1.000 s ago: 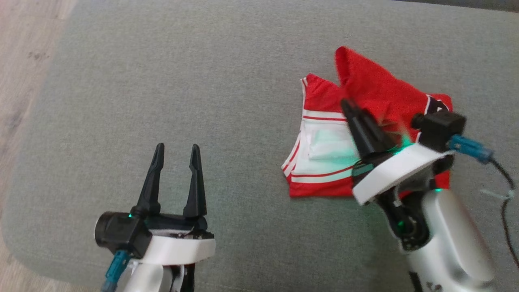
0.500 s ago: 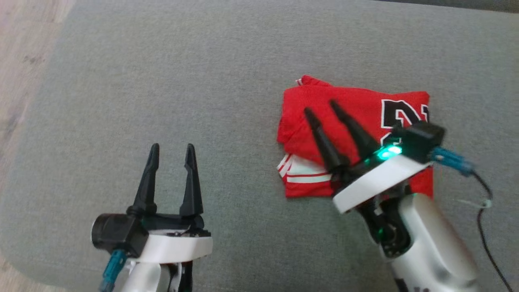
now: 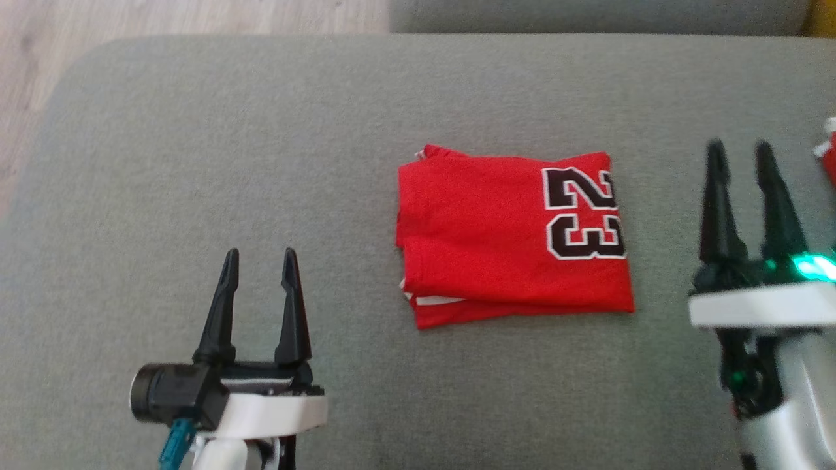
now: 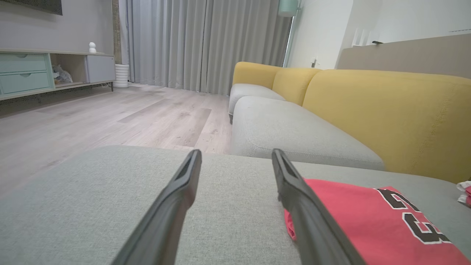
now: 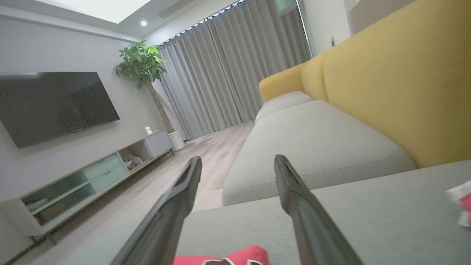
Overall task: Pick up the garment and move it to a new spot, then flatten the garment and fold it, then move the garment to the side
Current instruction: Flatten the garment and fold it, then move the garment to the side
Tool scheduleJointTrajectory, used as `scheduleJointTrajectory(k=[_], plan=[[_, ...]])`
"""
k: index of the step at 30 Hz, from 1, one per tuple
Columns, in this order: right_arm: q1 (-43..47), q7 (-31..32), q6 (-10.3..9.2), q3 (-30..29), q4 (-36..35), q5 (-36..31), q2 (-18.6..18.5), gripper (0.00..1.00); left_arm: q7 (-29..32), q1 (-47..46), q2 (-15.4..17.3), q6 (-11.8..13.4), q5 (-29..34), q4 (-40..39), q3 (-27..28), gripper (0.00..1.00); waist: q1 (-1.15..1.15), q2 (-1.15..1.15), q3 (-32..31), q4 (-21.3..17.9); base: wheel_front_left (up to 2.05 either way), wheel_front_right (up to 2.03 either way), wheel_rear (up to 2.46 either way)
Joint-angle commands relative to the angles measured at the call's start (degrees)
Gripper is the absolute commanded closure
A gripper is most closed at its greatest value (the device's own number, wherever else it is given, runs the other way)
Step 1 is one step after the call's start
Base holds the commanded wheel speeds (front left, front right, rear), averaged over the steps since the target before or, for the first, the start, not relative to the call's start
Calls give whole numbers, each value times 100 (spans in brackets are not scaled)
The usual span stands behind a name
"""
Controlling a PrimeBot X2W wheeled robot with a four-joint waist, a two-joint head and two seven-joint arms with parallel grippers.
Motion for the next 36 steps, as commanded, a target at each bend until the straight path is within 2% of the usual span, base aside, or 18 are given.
scheduleJointTrajectory(k=[1,5,11,14,20,36], plan=[[57,-146,-4,122,-139,-89,-188,0,-37,-45,-7,-8,71,-170,231,0,1,0,-139,-136,0,0,0],[513,-363,-4,173,111,-281,-540,0,-37,155,-7,-44,167,-99,300,0,1,0,-339,-267,0,0,0],[1094,-383,-4,109,141,-1032,-601,0,-37,425,-7,-152,245,-11,387,0,1,0,-603,-333,0,0,0],[1440,-384,-4,119,118,-1322,-460,0,-37,594,-7,-276,358,23,439,0,1,0,-765,-374,0,0,0],[1966,-385,-4,346,153,-1753,-302,0,-37,1002,-7,-358,354,141,569,0,1,0,-1152,-428,0,0,0],[2121,-386,-4,529,275,-1893,-119,0,-37,1230,-7,-404,330,327,671,0,1,0,-1494,-434,0,0,0]])
